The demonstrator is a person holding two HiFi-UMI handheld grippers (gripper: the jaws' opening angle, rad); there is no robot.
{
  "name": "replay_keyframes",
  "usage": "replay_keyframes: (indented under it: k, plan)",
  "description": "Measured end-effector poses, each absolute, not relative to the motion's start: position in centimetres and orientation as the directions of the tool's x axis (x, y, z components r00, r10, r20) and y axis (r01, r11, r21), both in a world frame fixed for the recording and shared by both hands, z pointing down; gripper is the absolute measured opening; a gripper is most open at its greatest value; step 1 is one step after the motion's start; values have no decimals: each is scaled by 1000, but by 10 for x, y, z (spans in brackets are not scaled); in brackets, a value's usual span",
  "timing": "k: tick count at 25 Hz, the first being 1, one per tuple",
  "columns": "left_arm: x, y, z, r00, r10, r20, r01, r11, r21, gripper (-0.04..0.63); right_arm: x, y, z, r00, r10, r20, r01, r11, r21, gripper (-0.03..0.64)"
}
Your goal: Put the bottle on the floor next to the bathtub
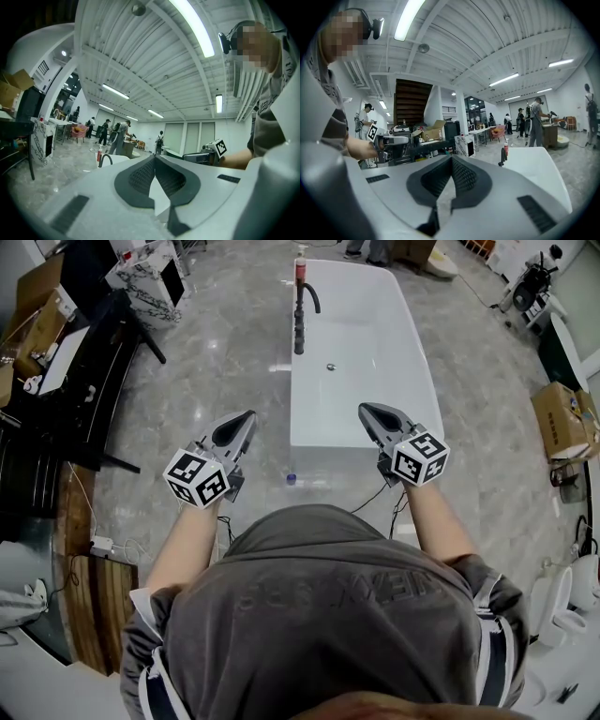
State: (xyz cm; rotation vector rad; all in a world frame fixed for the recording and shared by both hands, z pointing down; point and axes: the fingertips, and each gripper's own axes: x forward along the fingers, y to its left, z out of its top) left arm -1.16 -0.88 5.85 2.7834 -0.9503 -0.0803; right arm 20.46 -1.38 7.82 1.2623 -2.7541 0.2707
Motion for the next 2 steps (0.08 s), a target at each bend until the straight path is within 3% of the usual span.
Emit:
replay_keyframes:
  k: [2]
  plan:
    - [-11,-8,58,794,-608,13,-598,-776,203,6,205,-14,77,-652,-740,164,-758,642,-116,-10]
